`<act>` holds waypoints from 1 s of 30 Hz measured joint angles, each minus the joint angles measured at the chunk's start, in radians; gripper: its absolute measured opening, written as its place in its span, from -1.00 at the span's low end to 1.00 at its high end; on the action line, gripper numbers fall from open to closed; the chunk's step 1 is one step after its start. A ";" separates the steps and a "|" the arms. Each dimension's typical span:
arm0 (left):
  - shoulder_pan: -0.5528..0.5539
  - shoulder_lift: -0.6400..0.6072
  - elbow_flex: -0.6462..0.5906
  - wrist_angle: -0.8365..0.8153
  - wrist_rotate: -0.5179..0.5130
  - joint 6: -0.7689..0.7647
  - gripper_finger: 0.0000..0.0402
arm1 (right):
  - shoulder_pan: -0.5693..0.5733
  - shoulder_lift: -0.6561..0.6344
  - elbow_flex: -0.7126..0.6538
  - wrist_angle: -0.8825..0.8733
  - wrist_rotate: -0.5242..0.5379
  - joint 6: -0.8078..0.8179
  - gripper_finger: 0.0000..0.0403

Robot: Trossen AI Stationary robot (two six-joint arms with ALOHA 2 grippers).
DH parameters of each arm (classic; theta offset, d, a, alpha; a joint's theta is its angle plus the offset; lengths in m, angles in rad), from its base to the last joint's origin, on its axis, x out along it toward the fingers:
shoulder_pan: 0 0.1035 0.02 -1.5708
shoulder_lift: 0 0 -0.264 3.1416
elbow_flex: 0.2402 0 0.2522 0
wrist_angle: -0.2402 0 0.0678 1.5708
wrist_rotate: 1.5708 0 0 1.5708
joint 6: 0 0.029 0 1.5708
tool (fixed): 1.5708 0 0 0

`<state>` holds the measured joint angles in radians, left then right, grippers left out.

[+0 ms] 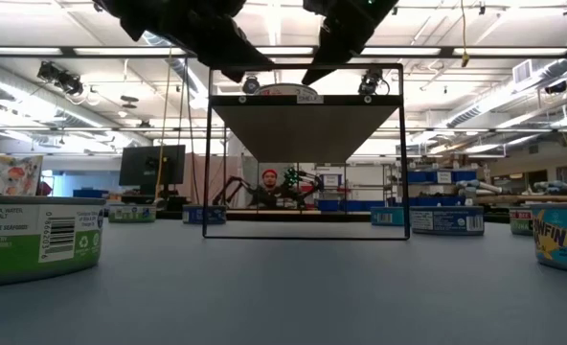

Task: Stack canned seafood by type on shelf
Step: Put the green tuna can on the shelf

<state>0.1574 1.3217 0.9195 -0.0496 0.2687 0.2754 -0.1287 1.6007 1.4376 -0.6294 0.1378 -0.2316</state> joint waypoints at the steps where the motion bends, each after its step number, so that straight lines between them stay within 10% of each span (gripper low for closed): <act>1: 0.001 0.009 0.000 0.015 -0.008 0.001 -1.00 | -0.003 0.000 0.000 0.001 -0.003 0.001 -0.99; 30: 0.019 0.040 0.004 -0.082 -0.321 -0.003 -1.00 | -0.056 0.000 0.000 0.042 0.089 -0.006 -0.99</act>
<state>0.1761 1.3613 0.9237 -0.1321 -0.0519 0.2720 -0.1844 1.6005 1.4376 -0.5873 0.2264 -0.2375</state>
